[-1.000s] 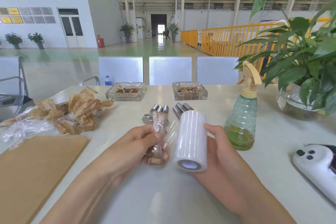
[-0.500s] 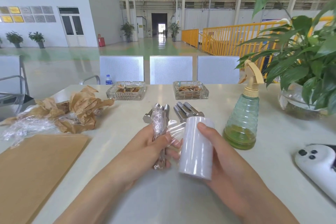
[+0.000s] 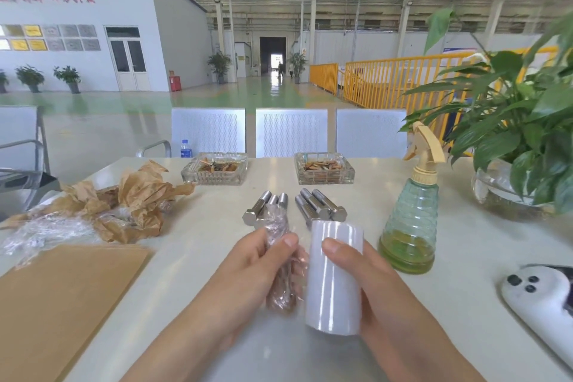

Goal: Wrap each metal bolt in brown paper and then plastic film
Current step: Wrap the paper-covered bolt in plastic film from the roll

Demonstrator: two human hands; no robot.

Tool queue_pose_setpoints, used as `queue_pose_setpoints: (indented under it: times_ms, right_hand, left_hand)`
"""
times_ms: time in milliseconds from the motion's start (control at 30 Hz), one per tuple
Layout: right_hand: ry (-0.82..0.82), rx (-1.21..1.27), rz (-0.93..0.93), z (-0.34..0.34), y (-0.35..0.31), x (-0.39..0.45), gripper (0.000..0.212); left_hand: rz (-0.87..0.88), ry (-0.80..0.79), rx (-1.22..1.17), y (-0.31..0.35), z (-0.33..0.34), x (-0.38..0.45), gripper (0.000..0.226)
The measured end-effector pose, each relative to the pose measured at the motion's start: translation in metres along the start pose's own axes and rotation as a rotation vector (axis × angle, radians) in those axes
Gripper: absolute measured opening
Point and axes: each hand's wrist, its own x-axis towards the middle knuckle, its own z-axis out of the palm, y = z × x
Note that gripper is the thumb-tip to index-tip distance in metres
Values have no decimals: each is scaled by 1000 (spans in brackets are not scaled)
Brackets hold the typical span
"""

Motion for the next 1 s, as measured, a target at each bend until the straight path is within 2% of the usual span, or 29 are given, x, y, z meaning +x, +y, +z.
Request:
queue_pose_setpoints:
  times_ms: [100,233,367,500,633,733,800,867,933,1000]
  right_hand:
    - [41,-97,-132,7,7,-1,42]
    - [69,-218,-231,20,14,1,47]
    - [78,-180,-268,24,17,1,47]
    - [94,-265,-323,31,20,0,50]
    - [95,-402,-387,36,22,-3,54]
    - [106,-472,-410,37,22,-6,58]
    - [119,-477,-428,35,19,-4,54]
    - [161,-402,-419,30,17,-1,52]
    - [197,-349,-403,25,16,0,51]
    - [190,-344,-416,24,16,-1,46]
  left_hand:
    - [130,121,85,2,5,4,20]
    - [239,147,191,1,8,4,22]
    - [189,252,149,8,12,2,42]
    - [63,337,157,17,14,3,51]
    - [-98,193,-34,21,10,3,44]
    - [-134,89,-104,21,8,3,39]
    - [-123,-3,-89,20,6,4,50]
    - [-111,-178,-68,20,1,5,65]
    - [-107,-344,-89,23,-3,4,62]
    - [-122,-387,-125,21,-6,4,69]
